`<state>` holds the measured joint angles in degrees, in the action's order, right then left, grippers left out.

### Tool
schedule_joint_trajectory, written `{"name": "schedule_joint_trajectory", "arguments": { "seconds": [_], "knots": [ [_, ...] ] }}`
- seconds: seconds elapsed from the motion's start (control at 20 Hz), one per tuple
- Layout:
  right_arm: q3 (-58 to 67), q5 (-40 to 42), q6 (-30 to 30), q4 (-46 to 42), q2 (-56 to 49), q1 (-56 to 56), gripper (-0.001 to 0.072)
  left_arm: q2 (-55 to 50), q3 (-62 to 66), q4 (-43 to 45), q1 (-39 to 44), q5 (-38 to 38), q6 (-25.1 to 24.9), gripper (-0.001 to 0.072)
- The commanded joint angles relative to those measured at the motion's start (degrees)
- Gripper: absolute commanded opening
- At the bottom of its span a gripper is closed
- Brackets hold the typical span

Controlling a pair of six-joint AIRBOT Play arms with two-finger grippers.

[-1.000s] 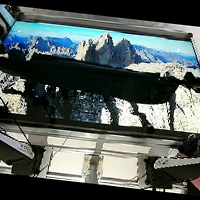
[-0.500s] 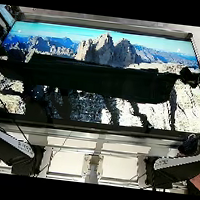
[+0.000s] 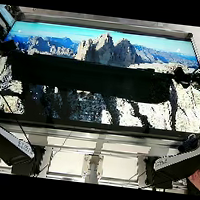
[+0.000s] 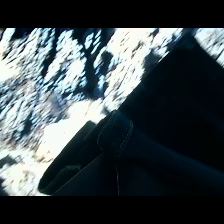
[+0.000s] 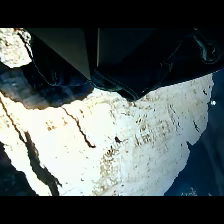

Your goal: Fold the clothes and pants, and hang the long-sleeved shirts on hangers.

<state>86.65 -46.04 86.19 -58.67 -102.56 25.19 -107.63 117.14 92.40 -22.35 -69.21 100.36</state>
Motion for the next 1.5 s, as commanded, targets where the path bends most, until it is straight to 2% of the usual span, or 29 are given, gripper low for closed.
{"name": "schedule_joint_trajectory", "arguments": {
  "seconds": [0.0, 0.3, 0.35, 0.4, 0.45, 0.55, 0.6, 0.7, 0.75, 0.85, 0.9, 0.95, 1.05, 1.3, 1.45],
  "knots": [
    [0.0, 2.4, 0.8, 0.9, -1.2, -1.0, 0.0016, -1.5, -0.1, -2.1, 1.0, 5.3, 2.4, 0.003],
    [0.0, 5.4, 0.8, 1.7, -1.8, -1.9, 0.0031, -3.0, -0.9, -4.7, 1.3, 9.4, 2.7, 0.0038],
    [0.0, 5.6, 0.8, 1.7, -1.8, -1.9, 0.0031, -3.0, -0.9, -4.7, 1.4, 10.4, 3.2, 0.0057],
    [0.0, 5.7, 0.9, 1.7, -1.8, -1.9, 0.0032, -3.0, -0.9, -4.6, 1.4, 11.3, 4.0, 0.0168],
    [0.0, 5.9, 1.9, 1.7, -1.8, -1.9, 0.0056, -3.0, -0.9, -4.6, 1.6, 12.1, 4.9, 0.0218],
    [0.0, 6.6, 4.2, 1.6, -1.8, -1.8, 0.0179, -3.0, -0.9, -4.6, 1.6, 12.7, 4.9, 0.0233],
    [0.0, 6.6, 4.7, 1.7, -1.8, -1.8, 0.0204, -3.0, -0.9, -4.6, 1.6, 12.7, 4.9, 0.0246],
    [0.0, 6.5, 4.7, 1.6, -1.8, -1.8, 0.0206, -3.0, -0.9, -4.6, 1.5, 12.5, 4.9, 0.0412],
    [0.0, 6.4, 4.7, 1.5, -1.7, -1.8, 0.0207, -3.0, -0.9, -4.3, 1.5, 12.0, 4.9, 0.043],
    [0.4, 5.7, 4.7, 0.9, -1.7, -1.3, 0.0208, -3.0, -0.9, -3.7, 1.5, 10.5, 3.9, 0.043],
    [1.1, 4.7, 4.7, -0.2, -1.7, -1.0, 0.0237, -3.0, -0.9, -3.2, 1.4, 9.3, 2.4, 0.043],
    [2.3, 2.9, 4.7, -2.1, -1.7, -0.5, 0.0354, -3.0, -0.9, -2.2, 1.3, 7.9, 1.6, 0.043],
    [5.1, -1.9, 4.7, -5.9, -1.6, 0.7, 0.0392, -3.0, -0.9, -0.2, 0.7, 3.8, -0.8, 0.0431],
    [9.7, -18.0, 4.6, -12.5, -1.6, 3.8, 0.0395, -3.0, -1.5, 0.4, -2.9, -9.5, -6.9, 0.0431],
    [10.3, -26.8, 4.2, -15.5, -1.6, 4.9, 0.0486, -3.0, -2.1, -3.1, -5.0, -15.3, -12.7, 0.0433]
  ]
}}
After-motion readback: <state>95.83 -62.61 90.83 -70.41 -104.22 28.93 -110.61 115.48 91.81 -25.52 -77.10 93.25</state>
